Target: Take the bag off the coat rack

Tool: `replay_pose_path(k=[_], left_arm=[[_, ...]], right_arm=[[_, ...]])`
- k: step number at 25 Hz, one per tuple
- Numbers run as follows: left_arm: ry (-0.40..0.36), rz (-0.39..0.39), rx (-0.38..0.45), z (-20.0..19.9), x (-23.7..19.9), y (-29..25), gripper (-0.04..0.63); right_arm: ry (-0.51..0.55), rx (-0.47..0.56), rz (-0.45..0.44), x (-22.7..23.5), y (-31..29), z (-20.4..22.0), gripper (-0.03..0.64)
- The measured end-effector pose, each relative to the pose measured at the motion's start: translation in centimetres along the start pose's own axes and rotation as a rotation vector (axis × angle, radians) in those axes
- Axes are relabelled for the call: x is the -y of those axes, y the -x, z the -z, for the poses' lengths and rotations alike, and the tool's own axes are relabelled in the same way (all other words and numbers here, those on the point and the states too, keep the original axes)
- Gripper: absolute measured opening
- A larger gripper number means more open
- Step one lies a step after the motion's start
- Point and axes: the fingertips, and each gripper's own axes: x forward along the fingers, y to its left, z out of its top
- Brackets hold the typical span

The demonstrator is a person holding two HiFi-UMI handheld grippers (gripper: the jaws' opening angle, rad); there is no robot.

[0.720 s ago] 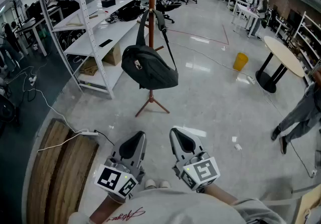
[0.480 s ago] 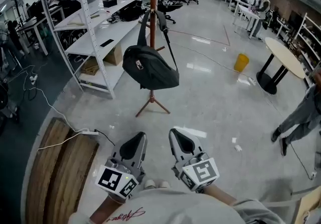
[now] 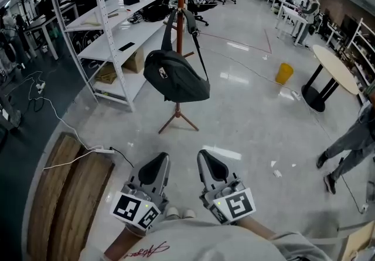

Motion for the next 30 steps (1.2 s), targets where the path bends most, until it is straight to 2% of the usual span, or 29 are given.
replay_pose_path(k=[4, 15, 30], left_arm=[[-0.001, -0.011, 0.006, 0.4, 0.3, -0.6, 0.028], [0.002, -0.077, 0.012, 1.3, 0.5, -1.4, 0.028], [0.001, -0.08, 0.032, 0.7, -4.4, -6.7, 0.028]], right_arm=[[-0.013, -0.028, -0.004, 0.9, 0.1, 0.8, 0.02], [0.037, -0.045, -0.055, 2.7, -0.1, 1.4, 0.02], [0.065, -0.063, -0.077, 5.5, -6.3, 2.2, 0.02]])
